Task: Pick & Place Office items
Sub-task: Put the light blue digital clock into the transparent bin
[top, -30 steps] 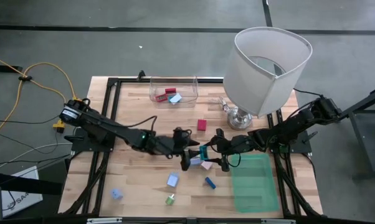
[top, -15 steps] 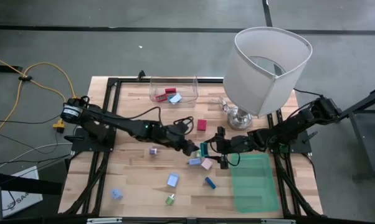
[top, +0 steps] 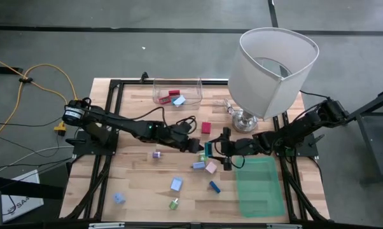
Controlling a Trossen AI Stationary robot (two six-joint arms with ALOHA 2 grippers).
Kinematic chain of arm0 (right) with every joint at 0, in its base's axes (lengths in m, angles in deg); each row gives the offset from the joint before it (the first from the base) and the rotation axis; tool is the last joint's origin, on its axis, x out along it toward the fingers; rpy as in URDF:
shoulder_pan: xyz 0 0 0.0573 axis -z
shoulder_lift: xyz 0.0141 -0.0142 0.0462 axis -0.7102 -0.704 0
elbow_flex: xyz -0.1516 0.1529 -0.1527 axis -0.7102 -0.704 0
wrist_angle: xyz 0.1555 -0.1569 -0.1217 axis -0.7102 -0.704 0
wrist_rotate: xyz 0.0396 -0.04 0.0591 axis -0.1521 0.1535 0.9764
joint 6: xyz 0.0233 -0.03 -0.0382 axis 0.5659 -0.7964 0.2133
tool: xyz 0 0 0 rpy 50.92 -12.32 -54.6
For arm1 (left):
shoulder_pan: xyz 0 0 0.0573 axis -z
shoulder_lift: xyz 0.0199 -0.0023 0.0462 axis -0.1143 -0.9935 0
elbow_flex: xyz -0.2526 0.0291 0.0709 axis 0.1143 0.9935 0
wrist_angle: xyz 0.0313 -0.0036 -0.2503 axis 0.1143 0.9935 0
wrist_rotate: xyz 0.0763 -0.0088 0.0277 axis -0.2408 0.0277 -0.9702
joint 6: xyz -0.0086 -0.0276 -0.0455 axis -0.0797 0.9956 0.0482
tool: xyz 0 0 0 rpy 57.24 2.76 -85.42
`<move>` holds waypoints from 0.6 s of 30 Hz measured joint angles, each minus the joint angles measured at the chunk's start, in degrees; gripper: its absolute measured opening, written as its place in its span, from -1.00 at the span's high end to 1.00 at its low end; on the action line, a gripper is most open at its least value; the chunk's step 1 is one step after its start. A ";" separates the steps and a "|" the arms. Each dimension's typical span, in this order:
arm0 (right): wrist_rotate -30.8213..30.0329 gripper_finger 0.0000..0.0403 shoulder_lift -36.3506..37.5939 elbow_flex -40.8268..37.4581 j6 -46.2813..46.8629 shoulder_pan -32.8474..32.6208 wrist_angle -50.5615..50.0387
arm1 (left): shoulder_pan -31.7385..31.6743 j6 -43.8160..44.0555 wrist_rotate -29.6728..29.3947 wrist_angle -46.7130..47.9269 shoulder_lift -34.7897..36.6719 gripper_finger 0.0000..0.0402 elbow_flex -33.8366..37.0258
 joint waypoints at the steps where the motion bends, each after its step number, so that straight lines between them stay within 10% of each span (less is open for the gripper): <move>1: -0.43 -0.41 0.00 0.00 -0.01 0.07 0.06 | -0.03 -0.28 -0.09 -0.91 -0.06 0.04 0.00; 18: -1.20 -0.40 0.00 0.00 -1.69 0.72 1.86 | -2.81 -1.52 -0.18 -3.38 -0.39 0.04 -0.02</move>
